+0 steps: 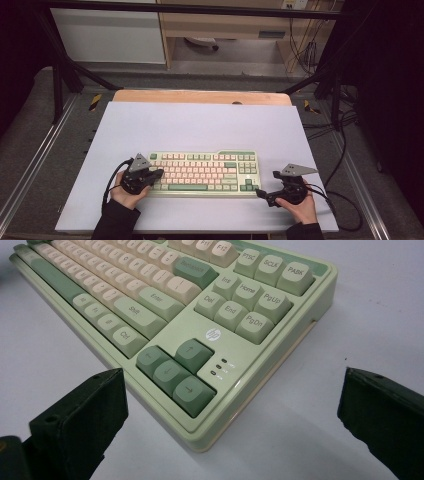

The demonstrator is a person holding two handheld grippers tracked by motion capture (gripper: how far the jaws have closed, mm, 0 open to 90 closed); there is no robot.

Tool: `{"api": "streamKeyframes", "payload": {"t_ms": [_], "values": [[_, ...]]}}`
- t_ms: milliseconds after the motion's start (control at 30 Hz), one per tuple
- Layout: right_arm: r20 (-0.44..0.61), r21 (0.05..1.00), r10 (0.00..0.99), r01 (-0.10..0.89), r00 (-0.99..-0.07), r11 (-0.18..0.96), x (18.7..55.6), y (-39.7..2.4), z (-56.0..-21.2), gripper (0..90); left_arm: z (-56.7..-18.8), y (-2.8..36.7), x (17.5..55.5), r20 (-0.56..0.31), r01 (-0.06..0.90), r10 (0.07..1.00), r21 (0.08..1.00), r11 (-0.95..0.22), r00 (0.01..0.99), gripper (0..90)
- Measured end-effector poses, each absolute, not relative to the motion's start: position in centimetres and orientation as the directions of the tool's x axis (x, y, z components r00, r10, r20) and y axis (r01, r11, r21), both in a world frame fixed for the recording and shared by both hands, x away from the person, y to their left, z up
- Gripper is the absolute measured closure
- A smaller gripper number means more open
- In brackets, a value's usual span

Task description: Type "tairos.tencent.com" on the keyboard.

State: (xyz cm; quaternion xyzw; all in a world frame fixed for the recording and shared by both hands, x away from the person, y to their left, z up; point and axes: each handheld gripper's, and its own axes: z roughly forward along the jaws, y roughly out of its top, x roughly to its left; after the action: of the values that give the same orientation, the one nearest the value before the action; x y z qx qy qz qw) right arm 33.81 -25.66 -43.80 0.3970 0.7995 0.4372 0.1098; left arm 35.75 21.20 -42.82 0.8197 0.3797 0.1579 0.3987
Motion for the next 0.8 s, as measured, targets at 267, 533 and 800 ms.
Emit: {"api": "streamKeyframes", "payload": {"t_ms": [267,533,800], "values": [[0.172,0.789,0.724,0.534,-0.668,0.305,33.7,-25.2,-43.5,0.4,-42.2,21.6,35.7,-0.051,0.486,0.747,0.788,-0.378,0.663,90.0],[0.160,0.794,0.718,0.520,-0.678,0.314,33.7,-24.1,-42.9,0.3,-42.0,21.7,35.7,-0.060,0.483,0.740,0.792,-0.373,0.670,90.0],[0.128,0.796,0.708,0.499,-0.694,0.344,33.8,-22.4,-42.3,0.7,-42.0,21.8,35.7,-0.059,0.479,0.740,0.796,-0.370,0.670,90.0]]}}
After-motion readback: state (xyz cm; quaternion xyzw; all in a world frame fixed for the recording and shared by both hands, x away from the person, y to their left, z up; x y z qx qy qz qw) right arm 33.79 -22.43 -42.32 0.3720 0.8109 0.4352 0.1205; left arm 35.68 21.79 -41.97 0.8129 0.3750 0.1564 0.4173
